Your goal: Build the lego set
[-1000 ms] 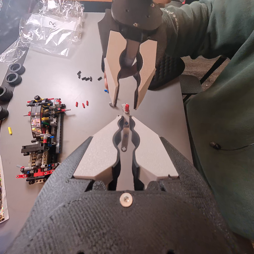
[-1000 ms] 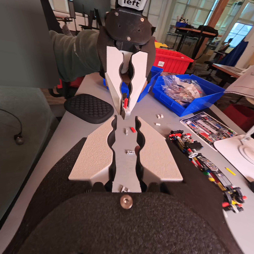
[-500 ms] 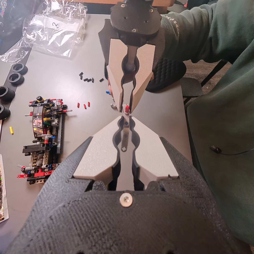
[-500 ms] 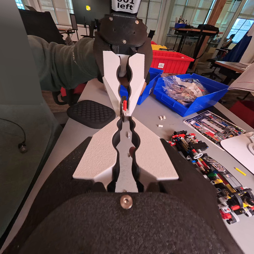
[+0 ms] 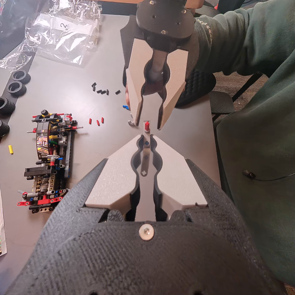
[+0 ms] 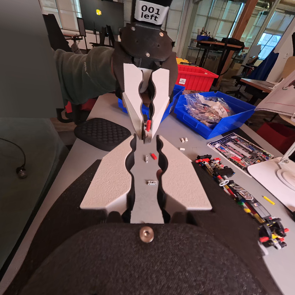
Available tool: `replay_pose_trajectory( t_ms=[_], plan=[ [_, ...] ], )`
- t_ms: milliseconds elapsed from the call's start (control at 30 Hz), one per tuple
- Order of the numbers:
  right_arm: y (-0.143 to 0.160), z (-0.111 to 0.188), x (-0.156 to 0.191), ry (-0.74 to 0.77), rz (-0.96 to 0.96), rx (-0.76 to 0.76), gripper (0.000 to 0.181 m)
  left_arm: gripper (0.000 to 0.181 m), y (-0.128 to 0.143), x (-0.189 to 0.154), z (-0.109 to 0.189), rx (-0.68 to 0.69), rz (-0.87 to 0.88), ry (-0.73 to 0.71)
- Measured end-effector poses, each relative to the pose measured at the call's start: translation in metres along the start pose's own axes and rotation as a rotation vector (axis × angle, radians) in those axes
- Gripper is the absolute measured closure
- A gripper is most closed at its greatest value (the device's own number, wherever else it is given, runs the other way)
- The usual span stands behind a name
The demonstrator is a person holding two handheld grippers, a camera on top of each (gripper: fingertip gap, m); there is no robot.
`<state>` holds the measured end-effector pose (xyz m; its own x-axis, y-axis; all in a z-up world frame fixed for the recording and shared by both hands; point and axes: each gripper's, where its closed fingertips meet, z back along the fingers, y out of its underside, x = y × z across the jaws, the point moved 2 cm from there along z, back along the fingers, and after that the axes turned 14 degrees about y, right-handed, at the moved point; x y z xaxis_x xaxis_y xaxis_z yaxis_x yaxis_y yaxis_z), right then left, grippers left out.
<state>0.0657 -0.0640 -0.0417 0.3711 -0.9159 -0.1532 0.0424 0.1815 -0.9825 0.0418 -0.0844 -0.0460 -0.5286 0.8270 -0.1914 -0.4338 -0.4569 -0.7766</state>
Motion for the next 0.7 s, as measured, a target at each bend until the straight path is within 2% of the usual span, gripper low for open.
replay_pose_trajectory(
  t_ms=[100,267,367,500,700],
  plan=[
    [-0.005,0.006,0.000,0.030,0.160,-0.015,0.149,0.175,-0.001,0.000,0.002,0.008,0.004,0.006],
    [-0.016,0.010,0.002,0.218,0.773,-0.024,0.133,0.175,-0.005,-0.003,0.005,0.011,0.027,0.042],
    [-0.022,0.006,0.009,0.258,1.081,-0.032,0.129,0.176,-0.010,-0.007,0.006,0.018,0.041,0.084],
    [-0.029,0.003,0.013,0.250,1.149,-0.049,0.129,0.175,-0.019,-0.014,0.008,0.020,0.044,0.125],
    [-0.036,0.002,0.015,0.274,1.153,-0.087,0.141,0.176,-0.028,-0.021,0.012,0.018,0.033,0.144]
  ],
)
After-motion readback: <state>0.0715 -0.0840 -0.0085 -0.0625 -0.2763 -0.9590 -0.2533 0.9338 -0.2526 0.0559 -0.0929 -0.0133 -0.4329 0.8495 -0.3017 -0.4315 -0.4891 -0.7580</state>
